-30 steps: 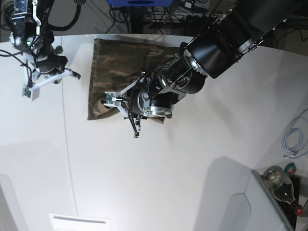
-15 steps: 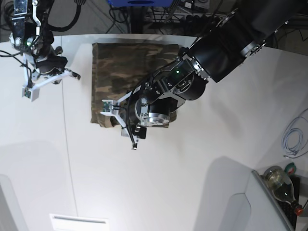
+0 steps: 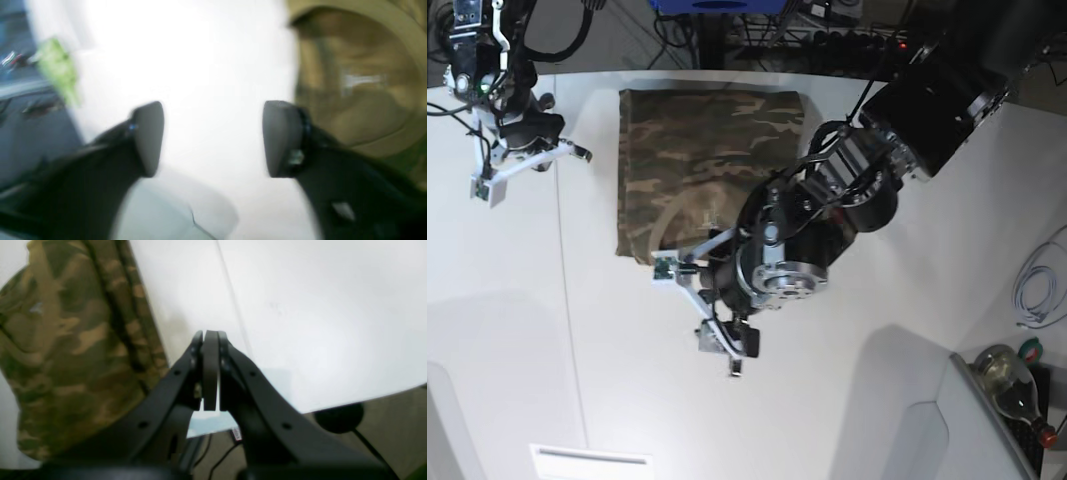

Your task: Layout the t-shirt on the table in an organized manner, then fold the t-shirt properly

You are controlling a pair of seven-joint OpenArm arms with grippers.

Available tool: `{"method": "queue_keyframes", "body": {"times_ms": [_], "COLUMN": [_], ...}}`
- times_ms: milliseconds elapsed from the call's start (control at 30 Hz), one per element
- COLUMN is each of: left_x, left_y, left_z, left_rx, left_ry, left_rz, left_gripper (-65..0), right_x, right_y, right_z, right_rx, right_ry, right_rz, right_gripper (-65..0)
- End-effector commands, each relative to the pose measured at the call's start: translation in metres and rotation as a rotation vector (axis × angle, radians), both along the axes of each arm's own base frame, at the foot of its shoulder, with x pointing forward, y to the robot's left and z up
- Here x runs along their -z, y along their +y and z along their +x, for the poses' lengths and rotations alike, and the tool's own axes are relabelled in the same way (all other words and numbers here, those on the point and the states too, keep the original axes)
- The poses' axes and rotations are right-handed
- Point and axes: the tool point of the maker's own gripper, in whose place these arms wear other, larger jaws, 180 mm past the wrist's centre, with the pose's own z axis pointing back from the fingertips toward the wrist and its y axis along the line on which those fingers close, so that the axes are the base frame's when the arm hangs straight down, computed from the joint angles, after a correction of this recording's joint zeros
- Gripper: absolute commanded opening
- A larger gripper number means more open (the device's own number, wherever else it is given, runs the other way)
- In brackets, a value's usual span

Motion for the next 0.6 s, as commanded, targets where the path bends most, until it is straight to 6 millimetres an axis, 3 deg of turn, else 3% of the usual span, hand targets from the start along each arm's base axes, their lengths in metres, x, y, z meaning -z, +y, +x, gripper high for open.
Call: {"method": "queue_keyframes", "body": {"times_ms": [0,67,167,267,433,567], "left_x": [-0.010,-0.010,0.011,0.043,0.089,0.103], "left_y": [0.023,0.053,0.106,0.145,0.184,0.188], "left_z": [0.004,-0.005,-0.036,-0.089,-0.197,-0.281], "left_rx": [-0.076,-0.188,-0.363,-0.464,-0.574,-0.691], "left_ry": [-0.030,-0.015,0.055,0.153,0.353,0.536], "left_rz": [-0.017,-0.074,-0.146,-0.213,-0.232,-0.324], "left_gripper": [-44.3,-65.0,-65.0,-65.0,-65.0,-65.0], "right_x": [-0.010,-0.010,-0.005,-0.003,0.005,0.008], "right_y": [-0.010,-0.022,-0.041,-0.055,-0.062,-0.064], "right_z": [0.002,-0.008,-0.033,-0.071,-0.150,-0.209], "right_rx": [-0.009,-0.030,-0.072,-0.123,-0.201,-0.222], "right_ry": [-0.046,-0.059,-0.023,0.063,0.258,0.402], "right_rz": [-0.041,-0.097,-0.170,-0.216,-0.233,-0.226], "right_gripper": [-65.0,-65.0,-65.0,-65.0,-65.0,-65.0]}}
